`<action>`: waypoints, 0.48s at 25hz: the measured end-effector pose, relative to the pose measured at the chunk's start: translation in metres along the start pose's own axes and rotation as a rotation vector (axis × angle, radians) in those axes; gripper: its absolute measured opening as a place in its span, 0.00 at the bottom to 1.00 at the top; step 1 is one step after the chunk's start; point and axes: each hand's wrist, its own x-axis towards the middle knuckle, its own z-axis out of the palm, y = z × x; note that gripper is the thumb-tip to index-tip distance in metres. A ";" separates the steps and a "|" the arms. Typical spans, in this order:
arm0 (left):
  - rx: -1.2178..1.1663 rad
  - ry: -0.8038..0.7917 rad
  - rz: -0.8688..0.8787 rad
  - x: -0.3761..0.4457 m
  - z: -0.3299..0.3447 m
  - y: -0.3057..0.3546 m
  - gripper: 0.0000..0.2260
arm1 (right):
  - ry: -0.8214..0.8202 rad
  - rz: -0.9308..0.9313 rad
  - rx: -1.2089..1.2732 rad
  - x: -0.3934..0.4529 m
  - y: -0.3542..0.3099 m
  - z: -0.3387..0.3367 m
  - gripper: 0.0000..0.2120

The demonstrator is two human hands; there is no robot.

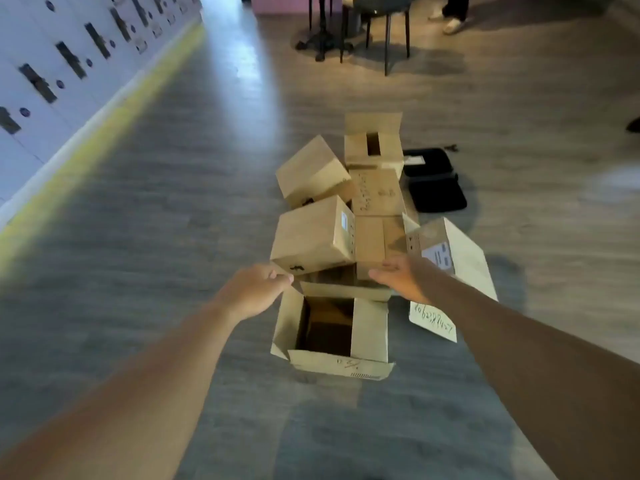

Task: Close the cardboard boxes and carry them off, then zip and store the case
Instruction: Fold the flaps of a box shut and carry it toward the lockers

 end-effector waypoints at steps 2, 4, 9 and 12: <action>0.020 -0.040 -0.007 0.029 0.049 -0.032 0.24 | -0.007 -0.008 -0.032 0.028 0.031 0.037 0.21; 0.079 -0.052 -0.023 0.055 0.099 -0.068 0.25 | -0.004 0.036 0.010 0.054 0.066 0.080 0.21; 0.152 -0.046 0.033 0.108 0.181 -0.136 0.23 | 0.135 0.141 0.048 0.109 0.136 0.175 0.31; 0.304 0.035 0.097 0.134 0.222 -0.168 0.17 | 0.143 0.177 0.048 0.136 0.177 0.226 0.32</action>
